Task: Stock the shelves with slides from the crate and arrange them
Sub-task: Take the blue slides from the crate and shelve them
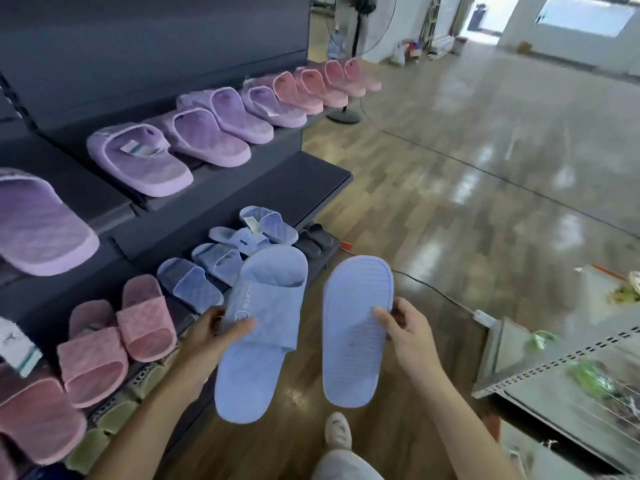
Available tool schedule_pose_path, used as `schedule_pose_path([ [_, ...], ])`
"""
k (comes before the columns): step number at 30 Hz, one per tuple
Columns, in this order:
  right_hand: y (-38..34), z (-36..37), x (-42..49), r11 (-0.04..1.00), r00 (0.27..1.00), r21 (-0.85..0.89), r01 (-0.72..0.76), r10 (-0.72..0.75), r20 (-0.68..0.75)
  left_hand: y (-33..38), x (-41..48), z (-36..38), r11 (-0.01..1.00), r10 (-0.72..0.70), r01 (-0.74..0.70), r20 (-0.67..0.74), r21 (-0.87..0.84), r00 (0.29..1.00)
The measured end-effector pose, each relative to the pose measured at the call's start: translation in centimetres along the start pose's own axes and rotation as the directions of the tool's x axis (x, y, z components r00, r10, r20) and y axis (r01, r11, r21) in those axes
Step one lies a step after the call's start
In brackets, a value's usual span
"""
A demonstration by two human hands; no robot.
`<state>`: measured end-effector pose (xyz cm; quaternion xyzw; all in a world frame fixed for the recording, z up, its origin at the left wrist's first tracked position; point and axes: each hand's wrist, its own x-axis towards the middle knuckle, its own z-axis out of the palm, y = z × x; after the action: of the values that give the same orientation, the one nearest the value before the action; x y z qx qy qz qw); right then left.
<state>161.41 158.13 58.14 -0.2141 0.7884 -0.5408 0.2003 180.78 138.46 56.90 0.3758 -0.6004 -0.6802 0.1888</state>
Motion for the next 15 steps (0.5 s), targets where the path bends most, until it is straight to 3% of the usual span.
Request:
schedule_pose_path([
  [8,2.0,-2.0,9.6,0.999,1.000,-0.029,-0.029,0.029,0.011,0.5,8.4,4.7,0.999,-0.049,0.049,-0.021,0.018,0.999],
  [15,3.5,-6.8,21.0,1.000,1.000,-0.016,-0.020,0.020,0.010,3.1,18.6,13.0,1.000,-0.026,0.026,-0.006,0.002,1.000],
])
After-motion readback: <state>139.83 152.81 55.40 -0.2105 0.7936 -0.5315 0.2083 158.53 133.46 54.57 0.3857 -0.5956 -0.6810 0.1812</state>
